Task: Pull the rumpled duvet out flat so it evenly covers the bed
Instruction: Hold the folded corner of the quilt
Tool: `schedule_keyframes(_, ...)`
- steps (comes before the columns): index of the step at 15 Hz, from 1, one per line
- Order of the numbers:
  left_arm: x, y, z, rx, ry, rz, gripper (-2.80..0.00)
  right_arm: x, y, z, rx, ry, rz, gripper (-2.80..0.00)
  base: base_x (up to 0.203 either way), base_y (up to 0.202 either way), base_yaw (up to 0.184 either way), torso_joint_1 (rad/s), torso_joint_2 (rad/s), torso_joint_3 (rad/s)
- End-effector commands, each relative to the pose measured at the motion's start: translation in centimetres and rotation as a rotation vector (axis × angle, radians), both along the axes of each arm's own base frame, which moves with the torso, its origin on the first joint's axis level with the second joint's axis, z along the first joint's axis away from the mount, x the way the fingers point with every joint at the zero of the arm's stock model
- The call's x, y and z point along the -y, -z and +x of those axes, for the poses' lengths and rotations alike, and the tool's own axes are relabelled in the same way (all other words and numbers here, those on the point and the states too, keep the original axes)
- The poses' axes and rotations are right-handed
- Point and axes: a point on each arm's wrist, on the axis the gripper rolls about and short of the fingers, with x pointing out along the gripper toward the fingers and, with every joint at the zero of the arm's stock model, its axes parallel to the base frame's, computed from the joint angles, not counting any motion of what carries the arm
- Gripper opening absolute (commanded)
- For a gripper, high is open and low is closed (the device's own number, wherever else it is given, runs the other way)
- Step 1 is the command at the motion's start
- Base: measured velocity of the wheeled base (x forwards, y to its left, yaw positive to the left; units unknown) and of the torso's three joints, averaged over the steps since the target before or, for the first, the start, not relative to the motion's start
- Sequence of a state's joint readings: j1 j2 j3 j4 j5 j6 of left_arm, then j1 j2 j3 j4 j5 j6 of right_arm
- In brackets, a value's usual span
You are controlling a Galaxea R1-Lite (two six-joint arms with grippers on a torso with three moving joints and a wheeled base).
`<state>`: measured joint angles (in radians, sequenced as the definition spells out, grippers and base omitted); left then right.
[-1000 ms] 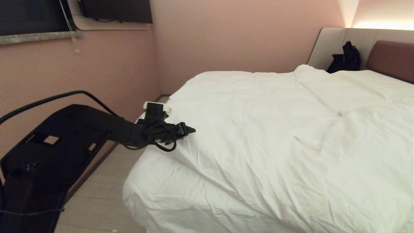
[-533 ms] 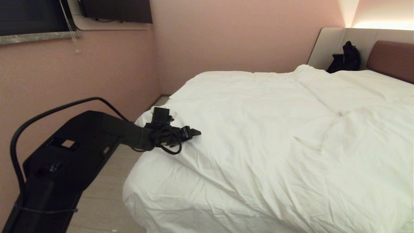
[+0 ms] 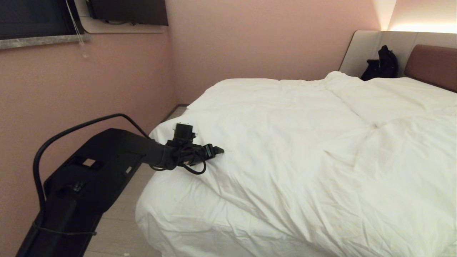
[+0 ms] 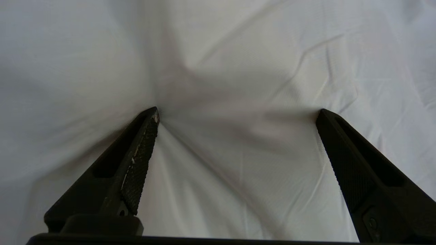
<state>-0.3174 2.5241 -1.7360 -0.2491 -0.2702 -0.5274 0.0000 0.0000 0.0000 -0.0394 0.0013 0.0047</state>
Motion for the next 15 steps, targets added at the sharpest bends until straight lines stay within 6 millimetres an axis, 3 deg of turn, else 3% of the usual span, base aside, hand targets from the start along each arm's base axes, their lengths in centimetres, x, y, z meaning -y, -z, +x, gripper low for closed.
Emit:
schedule_keyframes(1,0.17,0.22,0.0,0.0,0.007,0.004,0.0,0.0,-0.01,0.01,-0.001,0.0,0.0,-2.8,0.0,0.0,0.0,0.0,0.0,0.0)
schedule_keyframes(15,1.1,0.59,0.62,-0.071,-0.044,0.085,0.0,0.0,-0.01,0.01,-0.001,0.0,0.001,-2.8,0.0,0.0,0.0,0.0,0.0,0.0)
